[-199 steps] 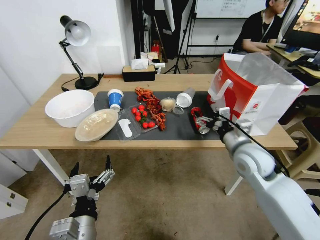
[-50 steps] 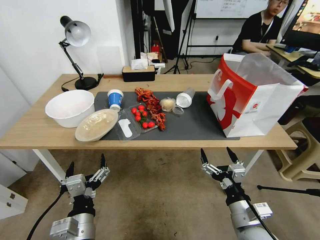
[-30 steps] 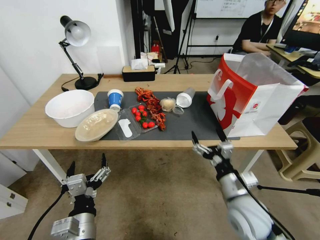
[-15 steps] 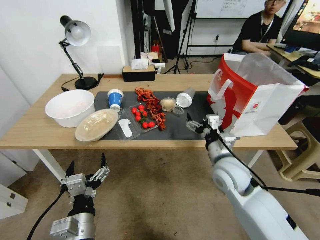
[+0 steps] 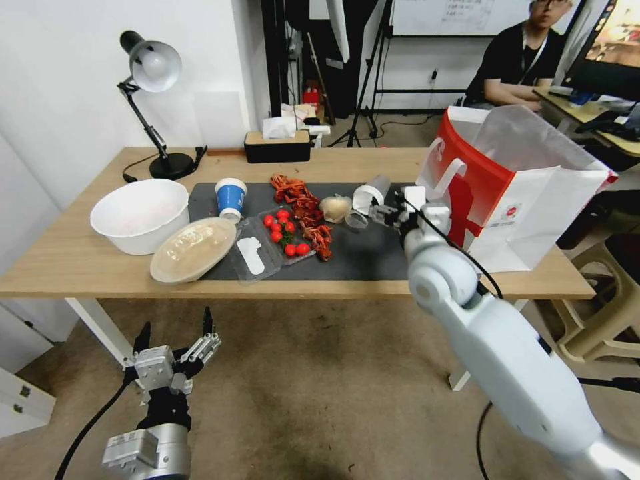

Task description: Pick up the trash from the table and place it into the takeout bag.

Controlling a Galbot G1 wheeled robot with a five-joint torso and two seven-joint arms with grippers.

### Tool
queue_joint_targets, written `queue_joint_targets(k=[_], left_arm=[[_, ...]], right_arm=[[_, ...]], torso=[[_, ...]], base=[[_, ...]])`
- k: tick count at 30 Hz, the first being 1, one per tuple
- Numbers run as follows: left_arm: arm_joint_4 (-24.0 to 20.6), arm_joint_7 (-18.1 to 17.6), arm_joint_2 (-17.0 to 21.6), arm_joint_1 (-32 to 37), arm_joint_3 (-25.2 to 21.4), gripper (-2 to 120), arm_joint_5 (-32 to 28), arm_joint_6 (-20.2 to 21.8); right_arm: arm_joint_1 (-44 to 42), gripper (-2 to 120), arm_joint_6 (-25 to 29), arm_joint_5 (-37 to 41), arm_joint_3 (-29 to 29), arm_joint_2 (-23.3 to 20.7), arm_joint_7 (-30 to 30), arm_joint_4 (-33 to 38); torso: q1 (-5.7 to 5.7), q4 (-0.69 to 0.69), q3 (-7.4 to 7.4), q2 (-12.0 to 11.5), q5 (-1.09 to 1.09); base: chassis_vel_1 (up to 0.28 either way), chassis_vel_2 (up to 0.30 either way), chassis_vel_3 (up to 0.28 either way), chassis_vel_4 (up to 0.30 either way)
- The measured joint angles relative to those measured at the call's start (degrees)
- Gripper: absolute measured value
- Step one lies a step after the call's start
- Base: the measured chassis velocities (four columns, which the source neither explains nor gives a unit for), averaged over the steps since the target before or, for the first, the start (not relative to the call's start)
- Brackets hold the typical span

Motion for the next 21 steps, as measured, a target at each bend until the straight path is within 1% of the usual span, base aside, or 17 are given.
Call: queue_joint_targets(k=[1,4,9,10,15,21], left_arm=[[0.0,0.0,0.0,0.0,0.0,100,0.0,0.0],[-0.1,0.0,0.2,0.2,-0.3,100,-0.1,0.0],[-0.2,0.0,0.2,0.4,-0.4,100,-0.1,0.0],[-0.2,0.0,0.1,0.4,-0.4,100,-0.1,0.0],[-0.2,0.0,0.1,0.4,-0.3,100,-0.1,0.0],[-0.2,-0.1,0.0,0.5,-0.3,100,-0.1,-0.1]], right_arm=[[0.0,100,0.0,0.0,0.0,0.0,0.0,0.0],[3.6,100,-1.4,2.8,-1.9,1.3,2.3,-3.5],[5.5,100,-2.2,4.2,-2.9,1.8,3.6,-5.3],[6.8,100,-2.4,5.1,-3.5,2.2,4.6,-6.5],[7.5,100,-2.6,5.8,-3.8,2.4,5.1,-7.3],[9.9,100,-3.0,8.0,-4.4,3.2,6.4,-9.9]], torso=[[0.00,0.00,0.00,0.0,0.00],[0.00,0.00,-0.01,0.0,0.00],[0.00,-0.01,-0.01,0.0,-0.01],[0.00,-0.01,-0.01,0.0,-0.01],[0.00,-0.01,-0.01,0.0,0.00],[0.00,-0.01,-0.01,0.0,-0.01]], base=[[0.000,0.000,0.000,0.000],[0.000,0.000,0.000,0.000],[0.000,0.000,0.000,0.000],[0.000,0.000,0.000,0.000],[0.000,0.000,0.000,0.000],[0.000,0.000,0.000,0.000]])
